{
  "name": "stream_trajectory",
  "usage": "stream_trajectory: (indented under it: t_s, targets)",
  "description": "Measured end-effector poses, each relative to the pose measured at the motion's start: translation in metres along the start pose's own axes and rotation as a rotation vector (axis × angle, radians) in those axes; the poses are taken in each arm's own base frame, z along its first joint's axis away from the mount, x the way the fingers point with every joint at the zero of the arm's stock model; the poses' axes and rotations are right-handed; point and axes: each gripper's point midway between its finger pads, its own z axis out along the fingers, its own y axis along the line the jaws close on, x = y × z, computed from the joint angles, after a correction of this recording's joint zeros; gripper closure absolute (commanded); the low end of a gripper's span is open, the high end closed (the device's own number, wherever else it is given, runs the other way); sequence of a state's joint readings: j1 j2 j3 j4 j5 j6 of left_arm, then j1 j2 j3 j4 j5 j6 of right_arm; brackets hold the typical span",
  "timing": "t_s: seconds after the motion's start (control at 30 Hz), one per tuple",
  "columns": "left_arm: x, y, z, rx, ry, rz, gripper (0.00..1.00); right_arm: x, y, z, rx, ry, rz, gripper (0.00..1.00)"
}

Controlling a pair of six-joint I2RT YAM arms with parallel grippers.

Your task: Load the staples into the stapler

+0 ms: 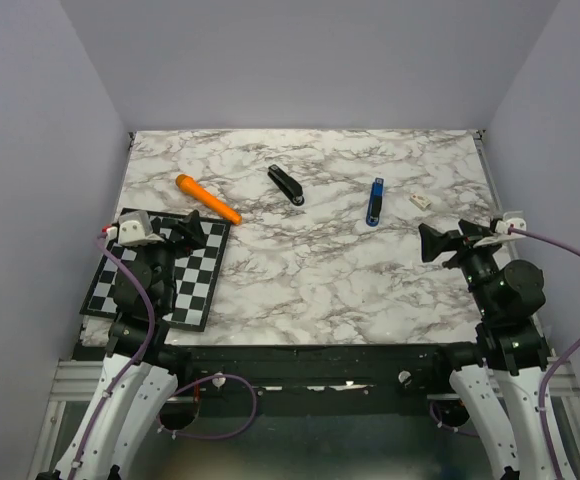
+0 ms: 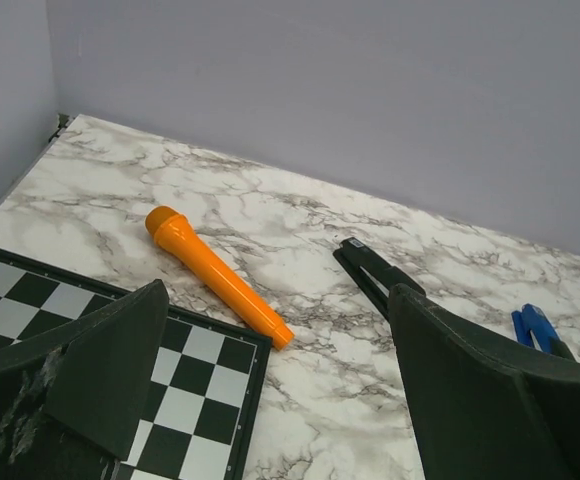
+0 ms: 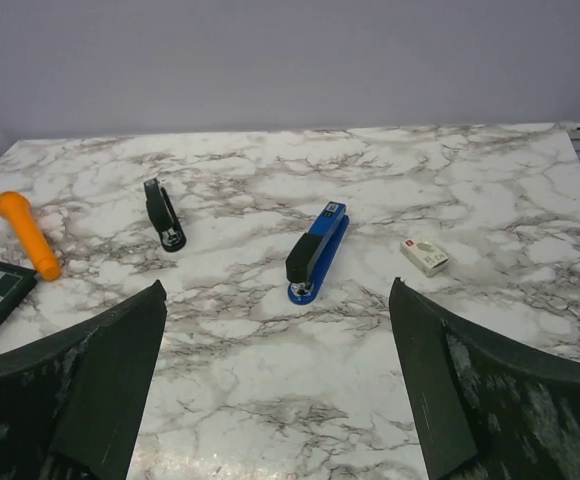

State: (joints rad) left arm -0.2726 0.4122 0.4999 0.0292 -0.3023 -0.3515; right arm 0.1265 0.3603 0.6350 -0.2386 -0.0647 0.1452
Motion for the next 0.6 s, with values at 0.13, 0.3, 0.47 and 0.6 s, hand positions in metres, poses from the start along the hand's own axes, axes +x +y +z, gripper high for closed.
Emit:
stream_trajectory:
  t_s: [0.13,0.3,0.47,0.6]
  targets:
    - [-0.002,0.000,0.001,0.002,-0.007,0.007,0.01,0.004,-0.001,0.005,0.004,0.019,0.003,0.00]
    - [0.004,0.000,0.005,-0.003,0.010,0.014,0.01,0.014,-0.002,0.017,0.010,0.079,0.024,0.00]
    - [0.006,0.001,0.006,-0.006,0.018,0.027,0.01,0.038,-0.003,0.038,0.029,0.194,0.090,0.00]
    - [0.012,0.004,0.003,-0.008,0.028,0.047,0.01,0.054,-0.006,0.064,0.056,0.305,0.123,0.00]
